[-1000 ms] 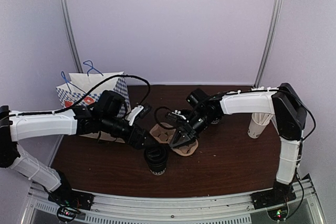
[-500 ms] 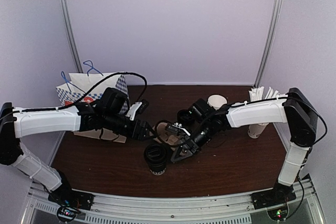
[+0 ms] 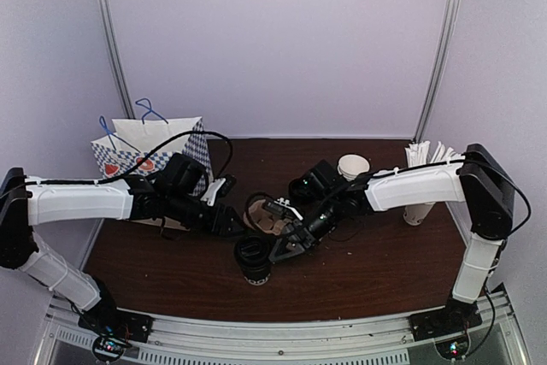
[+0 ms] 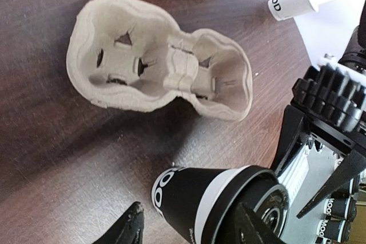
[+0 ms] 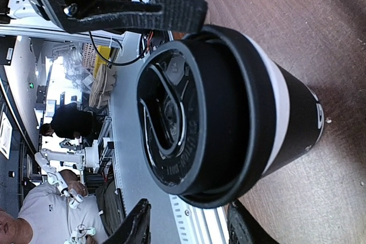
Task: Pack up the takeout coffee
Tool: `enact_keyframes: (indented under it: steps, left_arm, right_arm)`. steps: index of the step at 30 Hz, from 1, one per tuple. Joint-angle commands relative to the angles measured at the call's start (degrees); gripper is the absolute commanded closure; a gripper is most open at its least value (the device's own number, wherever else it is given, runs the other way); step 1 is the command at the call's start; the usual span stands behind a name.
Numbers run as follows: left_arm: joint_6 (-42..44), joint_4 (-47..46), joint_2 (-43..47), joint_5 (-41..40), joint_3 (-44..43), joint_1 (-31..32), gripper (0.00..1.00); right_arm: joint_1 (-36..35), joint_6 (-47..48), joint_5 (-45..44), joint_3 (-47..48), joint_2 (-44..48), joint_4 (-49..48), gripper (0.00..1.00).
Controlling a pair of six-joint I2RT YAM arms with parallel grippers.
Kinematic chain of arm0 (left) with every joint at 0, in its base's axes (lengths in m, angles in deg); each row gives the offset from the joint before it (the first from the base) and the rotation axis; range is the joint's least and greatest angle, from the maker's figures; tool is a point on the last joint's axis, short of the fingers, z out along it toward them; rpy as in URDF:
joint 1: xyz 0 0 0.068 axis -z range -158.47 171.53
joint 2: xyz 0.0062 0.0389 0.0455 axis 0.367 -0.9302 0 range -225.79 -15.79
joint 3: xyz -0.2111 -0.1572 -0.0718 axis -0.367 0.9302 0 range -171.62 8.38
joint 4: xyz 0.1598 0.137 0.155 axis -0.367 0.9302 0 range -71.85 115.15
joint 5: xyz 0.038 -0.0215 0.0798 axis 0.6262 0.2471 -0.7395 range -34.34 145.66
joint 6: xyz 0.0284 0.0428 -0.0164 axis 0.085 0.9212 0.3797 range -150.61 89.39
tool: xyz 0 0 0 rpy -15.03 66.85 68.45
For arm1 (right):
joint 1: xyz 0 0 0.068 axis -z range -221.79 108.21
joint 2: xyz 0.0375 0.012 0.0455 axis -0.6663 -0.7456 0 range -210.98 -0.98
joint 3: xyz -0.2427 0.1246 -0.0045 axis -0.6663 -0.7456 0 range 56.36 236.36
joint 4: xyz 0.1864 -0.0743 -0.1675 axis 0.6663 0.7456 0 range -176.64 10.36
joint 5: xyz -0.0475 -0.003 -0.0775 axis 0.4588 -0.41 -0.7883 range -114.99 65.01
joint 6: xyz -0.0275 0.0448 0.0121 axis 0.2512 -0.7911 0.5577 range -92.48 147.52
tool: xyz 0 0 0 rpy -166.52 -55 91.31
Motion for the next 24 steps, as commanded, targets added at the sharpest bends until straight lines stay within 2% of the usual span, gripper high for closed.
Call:
enact_keyframes:
  steps: [1,11,24]
  left_arm:
    - [-0.61,-2.43,-1.31,1.91,0.84,-0.33,0.46]
    - [-0.76,-2.82,-2.23,2.89,2.02,-0.37,0.51]
    - [-4.39,-4.07,1.84,1.63,7.78,-0.33,0.56]
  right_arm:
    - [-1.35,1.0,0.68,2.74,-1.79,0.24,0.54]
    - [-1.92,3.07,-1.52,5.19,-3.44,4.22,0.57]
    - [-1.79,3.67,-5.63,7.59,-7.15,8.29,0.56]
